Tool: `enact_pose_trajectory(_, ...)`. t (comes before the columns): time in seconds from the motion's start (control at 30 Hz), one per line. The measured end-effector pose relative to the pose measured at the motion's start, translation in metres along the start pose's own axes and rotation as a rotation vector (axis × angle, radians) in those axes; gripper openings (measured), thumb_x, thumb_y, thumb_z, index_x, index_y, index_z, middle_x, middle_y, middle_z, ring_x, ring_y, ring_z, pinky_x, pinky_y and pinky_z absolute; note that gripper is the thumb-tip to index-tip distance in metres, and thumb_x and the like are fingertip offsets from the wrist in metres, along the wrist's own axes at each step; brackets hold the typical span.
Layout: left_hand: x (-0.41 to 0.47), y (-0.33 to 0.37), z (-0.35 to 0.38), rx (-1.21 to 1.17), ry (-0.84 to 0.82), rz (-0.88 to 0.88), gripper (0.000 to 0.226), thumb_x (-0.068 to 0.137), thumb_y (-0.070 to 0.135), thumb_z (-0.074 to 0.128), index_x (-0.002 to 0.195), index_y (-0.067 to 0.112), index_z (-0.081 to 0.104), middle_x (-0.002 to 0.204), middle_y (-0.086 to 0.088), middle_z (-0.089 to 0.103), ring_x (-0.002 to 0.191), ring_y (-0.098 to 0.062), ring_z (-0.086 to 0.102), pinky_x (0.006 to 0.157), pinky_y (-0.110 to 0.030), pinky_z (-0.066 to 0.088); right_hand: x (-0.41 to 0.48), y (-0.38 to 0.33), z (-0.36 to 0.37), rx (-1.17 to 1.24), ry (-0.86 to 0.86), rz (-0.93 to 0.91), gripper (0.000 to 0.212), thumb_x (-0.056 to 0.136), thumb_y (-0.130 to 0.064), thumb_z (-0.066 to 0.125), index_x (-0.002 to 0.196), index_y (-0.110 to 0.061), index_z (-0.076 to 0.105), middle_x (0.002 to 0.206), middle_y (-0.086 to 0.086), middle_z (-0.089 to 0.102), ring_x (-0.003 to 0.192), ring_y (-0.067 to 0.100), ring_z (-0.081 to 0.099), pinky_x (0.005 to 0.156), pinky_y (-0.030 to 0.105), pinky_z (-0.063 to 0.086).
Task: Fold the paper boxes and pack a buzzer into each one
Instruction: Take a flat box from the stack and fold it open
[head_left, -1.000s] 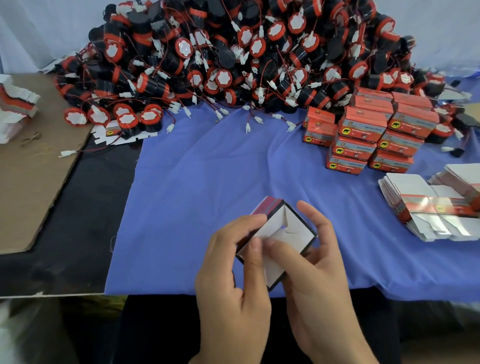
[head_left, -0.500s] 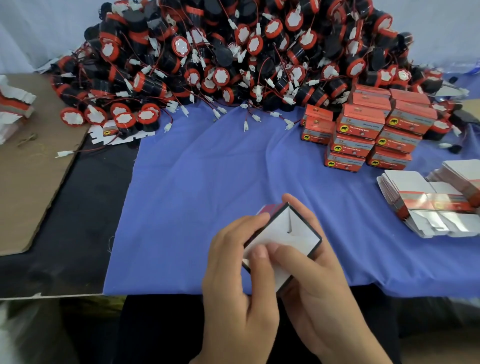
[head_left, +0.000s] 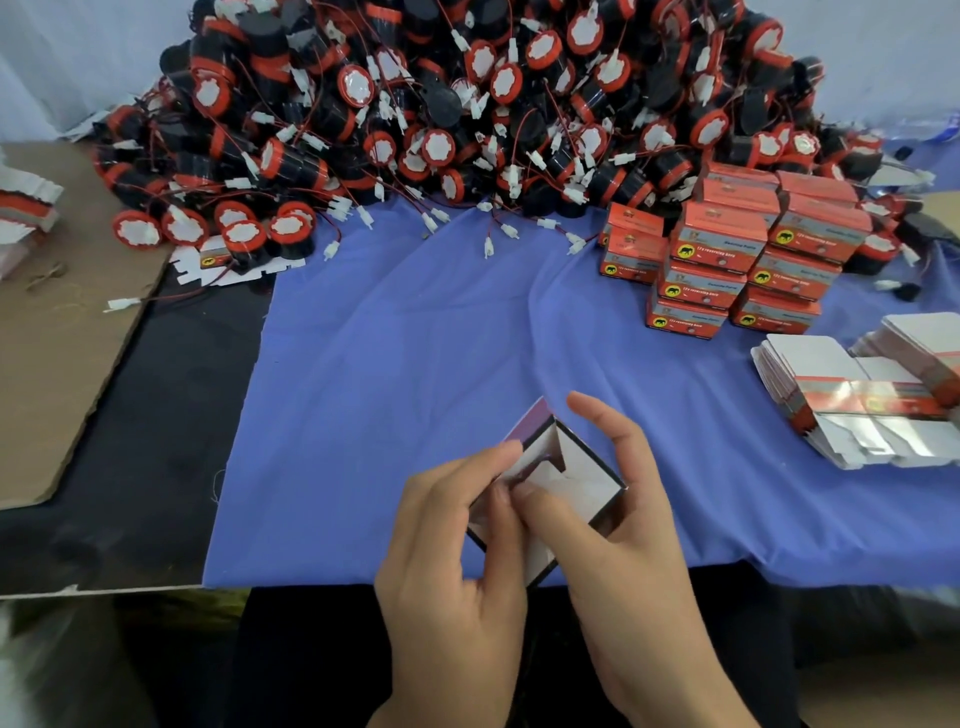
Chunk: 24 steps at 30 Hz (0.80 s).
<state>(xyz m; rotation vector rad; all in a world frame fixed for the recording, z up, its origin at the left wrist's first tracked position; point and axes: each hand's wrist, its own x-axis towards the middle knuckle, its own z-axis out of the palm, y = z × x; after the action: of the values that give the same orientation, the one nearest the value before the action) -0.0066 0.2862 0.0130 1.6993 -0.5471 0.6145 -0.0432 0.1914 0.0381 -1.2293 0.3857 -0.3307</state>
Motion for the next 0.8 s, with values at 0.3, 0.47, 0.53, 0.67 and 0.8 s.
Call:
enact_pose_trajectory(0.3, -0.004, 0.006, -0.001, 0.001, 0.001, 0.062, 0.04, 0.089, -0.008, 0.064, 0.116, 0.022, 0.066, 0.111, 0.005, 0.067, 0.102, -0.009, 0.067, 0.085, -0.018, 0.051, 0.0, 0.004, 0.0, 0.035, 0.021, 0.032, 0.06, 0.081, 0.002, 0.07, 0.119, -0.044, 0.063, 0.092, 0.013, 0.076, 0.079, 0.021, 0.073, 0.068, 0.03, 0.06)
enact_pose_trajectory(0.47, 0.002, 0.007, -0.011, -0.131, -0.123, -0.25, 0.026, 0.099, 0.027, 0.053, 0.121, 0.03, 0.067, 0.117, 0.012, 0.068, 0.112, -0.016, 0.068, 0.088, -0.032, 0.058, 0.007, 0.0, -0.01, 0.21, -0.116, 0.163, 0.063, 0.072, -0.02, 0.086, 0.129, -0.036, 0.064, 0.114, 0.019, 0.072, 0.103, 0.043, 0.071, 0.078, 0.04, 0.061)
enact_pose_trajectory(0.53, 0.0, 0.008, -0.012, -0.184, -0.147, -0.35, 0.025, 0.098, 0.034, 0.055, 0.119, 0.035, 0.069, 0.118, 0.01, 0.07, 0.112, -0.018, 0.069, 0.087, -0.04, 0.06, 0.01, 0.0, -0.013, 0.206, -0.093, 0.154, 0.065, 0.068, -0.024, 0.088, 0.128, -0.035, 0.065, 0.109, 0.013, 0.074, 0.095, 0.031, 0.074, 0.076, 0.035, 0.061)
enact_pose_trajectory(0.67, 0.0, 0.012, -0.013, -0.181, -0.134, -0.391, 0.023, 0.095, 0.038, 0.06, 0.117, 0.043, 0.069, 0.118, 0.012, 0.07, 0.111, -0.016, 0.07, 0.083, -0.042, 0.062, 0.01, 0.001, -0.017, 0.147, -0.128, 0.136, 0.061, 0.07, -0.024, 0.085, 0.127, -0.037, 0.065, 0.113, 0.014, 0.073, 0.098, 0.034, 0.071, 0.088, 0.054, 0.058)
enact_pose_trajectory(0.8, 0.006, 0.008, -0.014, -0.258, -0.218, -0.48, 0.028, 0.095, 0.03, 0.063, 0.122, 0.035, 0.066, 0.121, 0.011, 0.071, 0.117, -0.017, 0.067, 0.089, -0.037, 0.06, 0.01, -0.001, -0.02, 0.165, -0.169, 0.124, 0.063, 0.067, -0.016, 0.076, 0.126, -0.036, 0.066, 0.111, 0.015, 0.073, 0.095, 0.031, 0.07, 0.081, 0.048, 0.062)
